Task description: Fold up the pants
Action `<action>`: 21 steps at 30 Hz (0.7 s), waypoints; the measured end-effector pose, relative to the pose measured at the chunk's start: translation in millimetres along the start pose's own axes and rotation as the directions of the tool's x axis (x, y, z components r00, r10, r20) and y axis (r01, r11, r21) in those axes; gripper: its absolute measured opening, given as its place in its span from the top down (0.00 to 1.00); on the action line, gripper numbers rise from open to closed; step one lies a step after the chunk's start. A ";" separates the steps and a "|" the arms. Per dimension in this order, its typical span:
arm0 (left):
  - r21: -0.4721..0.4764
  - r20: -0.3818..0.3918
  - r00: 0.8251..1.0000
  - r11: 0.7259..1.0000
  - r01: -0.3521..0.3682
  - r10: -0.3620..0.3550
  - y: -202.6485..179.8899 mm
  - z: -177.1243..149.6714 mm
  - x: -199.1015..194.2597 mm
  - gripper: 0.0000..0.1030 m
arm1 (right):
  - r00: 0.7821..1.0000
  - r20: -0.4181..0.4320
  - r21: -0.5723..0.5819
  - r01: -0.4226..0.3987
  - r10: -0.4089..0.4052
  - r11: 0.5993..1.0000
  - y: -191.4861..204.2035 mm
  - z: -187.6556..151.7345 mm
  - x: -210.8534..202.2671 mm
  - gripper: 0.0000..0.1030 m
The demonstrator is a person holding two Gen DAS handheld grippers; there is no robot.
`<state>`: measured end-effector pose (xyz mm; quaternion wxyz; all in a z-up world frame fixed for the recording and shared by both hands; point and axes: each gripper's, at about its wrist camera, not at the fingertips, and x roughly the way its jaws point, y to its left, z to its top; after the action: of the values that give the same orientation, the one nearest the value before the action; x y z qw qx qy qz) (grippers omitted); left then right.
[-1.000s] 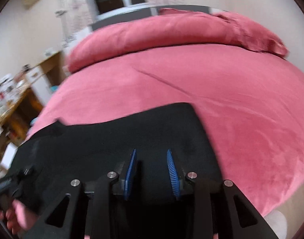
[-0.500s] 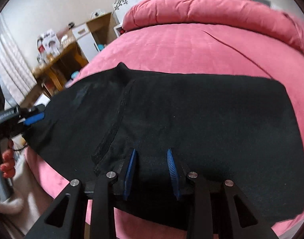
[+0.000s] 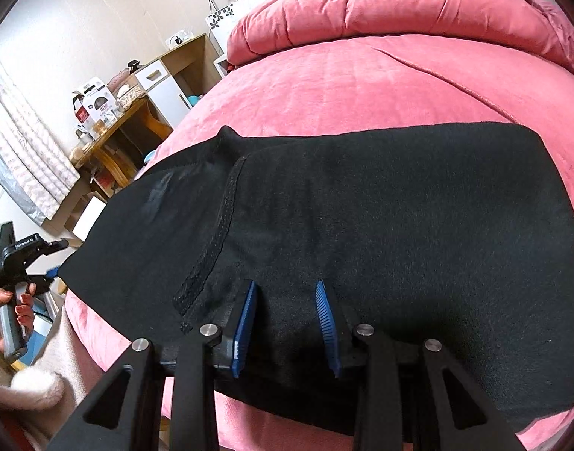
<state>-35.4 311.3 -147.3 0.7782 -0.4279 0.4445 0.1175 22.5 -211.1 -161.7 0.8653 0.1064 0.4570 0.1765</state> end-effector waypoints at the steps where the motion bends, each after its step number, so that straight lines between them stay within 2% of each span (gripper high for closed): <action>1: -0.012 -0.022 1.000 1.000 -0.001 0.000 2.6 -0.9 3.3 0.44 | 1.000 0.000 -0.001 0.001 -0.001 1.000 -0.1 0.0 -0.4 0.67; 3: -0.016 -0.068 0.998 1.000 0.007 -0.008 2.4 -4.0 11.7 0.45 | 1.000 0.000 -0.001 0.000 0.000 1.000 -0.8 -0.2 -0.9 0.67; 6: 0.033 -0.063 0.998 0.999 0.009 -0.007 -8.2 -8.8 8.9 0.46 | 1.000 0.000 0.002 -0.005 0.005 1.000 -2.8 0.6 -1.7 0.67; 9: 0.106 -0.052 0.998 0.994 -0.031 0.037 -18.6 -15.8 10.6 0.48 | 1.000 0.002 0.011 -0.010 0.010 1.000 -5.1 0.8 -1.4 0.67; 11: 0.139 -0.041 0.996 0.988 -0.072 0.079 -24.3 -19.5 11.5 0.63 | 1.000 0.002 0.015 -0.015 0.015 1.000 -6.7 1.1 -1.7 0.67; 12: 0.176 -0.031 0.993 0.979 -0.105 0.112 -29.7 -21.3 12.2 0.69 | 1.000 0.003 0.016 -0.016 0.016 1.000 -7.2 1.1 -1.9 0.67; 15: 0.258 0.020 0.989 0.955 -0.148 0.148 -46.0 -23.7 4.4 0.86 | 1.000 0.004 0.018 -0.019 0.018 1.000 -8.2 0.8 -2.7 0.67; 18: 0.341 0.115 0.981 0.922 -0.186 0.155 -73.6 -34.3 -11.8 0.88 | 1.000 0.004 0.019 -0.021 0.021 1.000 -9.1 1.1 -3.0 0.67; 21: 0.391 0.170 0.980 0.906 -0.160 0.099 -96.3 -42.4 -25.1 0.88 | 1.000 0.005 0.024 -0.027 0.027 0.999 -10.8 1.4 -4.1 0.67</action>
<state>-20.7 225.2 -83.4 0.8704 -0.2182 0.4285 0.1059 23.7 -222.7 -161.5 0.8625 0.1231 0.4557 0.1825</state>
